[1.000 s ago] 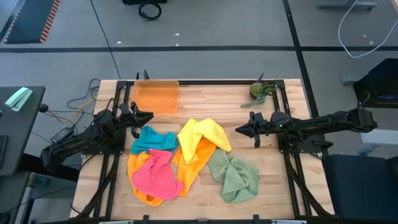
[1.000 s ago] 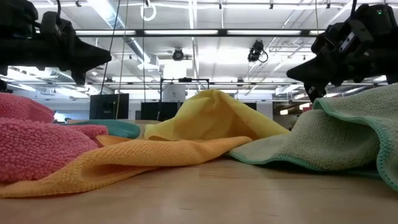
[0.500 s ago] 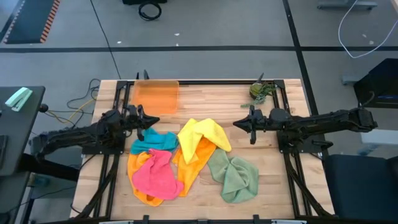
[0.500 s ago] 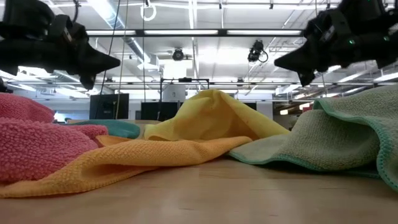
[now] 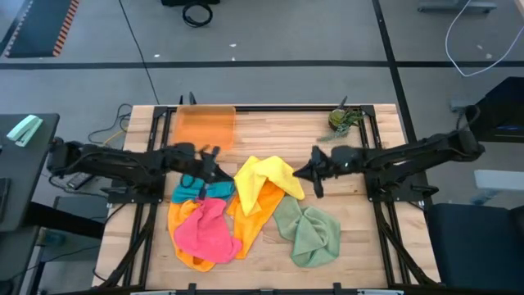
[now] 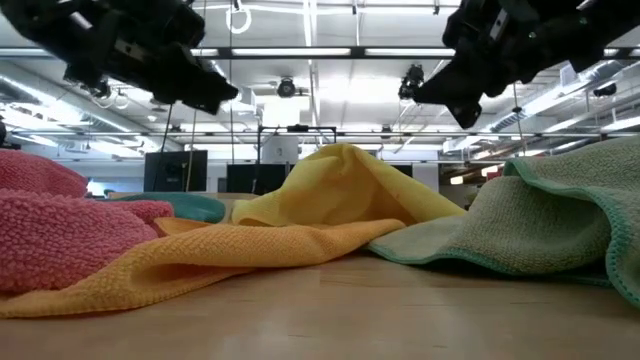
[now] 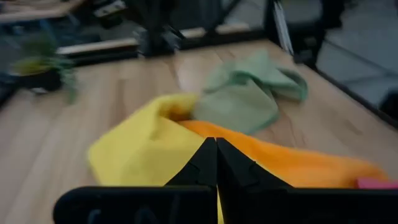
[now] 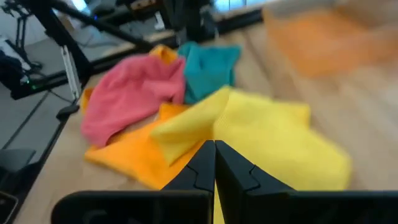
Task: Fold microfiber towels
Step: Fold the yellow towel
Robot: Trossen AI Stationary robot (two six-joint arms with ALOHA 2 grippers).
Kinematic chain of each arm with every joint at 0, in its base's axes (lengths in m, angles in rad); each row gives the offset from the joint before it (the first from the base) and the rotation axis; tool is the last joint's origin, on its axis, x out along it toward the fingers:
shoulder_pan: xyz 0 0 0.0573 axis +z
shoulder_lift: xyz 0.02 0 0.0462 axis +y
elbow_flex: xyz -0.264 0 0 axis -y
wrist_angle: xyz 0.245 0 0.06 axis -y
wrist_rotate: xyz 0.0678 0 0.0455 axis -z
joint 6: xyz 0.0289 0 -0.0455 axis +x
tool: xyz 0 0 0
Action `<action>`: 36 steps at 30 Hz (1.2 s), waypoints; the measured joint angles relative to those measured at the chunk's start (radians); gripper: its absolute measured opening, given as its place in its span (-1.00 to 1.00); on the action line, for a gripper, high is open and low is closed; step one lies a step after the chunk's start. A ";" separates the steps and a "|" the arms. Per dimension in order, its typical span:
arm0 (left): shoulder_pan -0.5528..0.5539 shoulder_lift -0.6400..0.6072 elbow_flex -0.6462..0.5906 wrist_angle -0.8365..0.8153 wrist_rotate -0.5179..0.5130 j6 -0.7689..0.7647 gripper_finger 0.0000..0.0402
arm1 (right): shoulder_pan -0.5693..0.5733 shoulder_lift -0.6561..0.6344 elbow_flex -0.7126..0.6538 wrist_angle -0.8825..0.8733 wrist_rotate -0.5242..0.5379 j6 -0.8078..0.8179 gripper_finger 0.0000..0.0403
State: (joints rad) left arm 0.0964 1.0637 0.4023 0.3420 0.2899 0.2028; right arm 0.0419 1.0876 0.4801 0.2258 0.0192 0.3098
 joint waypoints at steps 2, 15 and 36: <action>-0.042 0.077 0.037 -0.003 0.000 0.063 -0.98 | 0.060 0.038 0.000 -0.001 0.062 0.057 -0.93; -0.246 0.509 0.397 -0.275 -0.046 0.322 -0.96 | 0.239 0.128 0.000 0.009 0.276 0.127 -0.93; -0.288 0.948 1.112 -1.189 -0.294 0.780 -0.13 | 0.245 0.112 0.000 -0.101 0.276 -0.007 -0.93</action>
State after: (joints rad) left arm -0.1921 2.0121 1.5139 -0.8467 -0.0036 0.9827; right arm 0.2867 1.1995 0.4797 0.1250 0.2948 0.3026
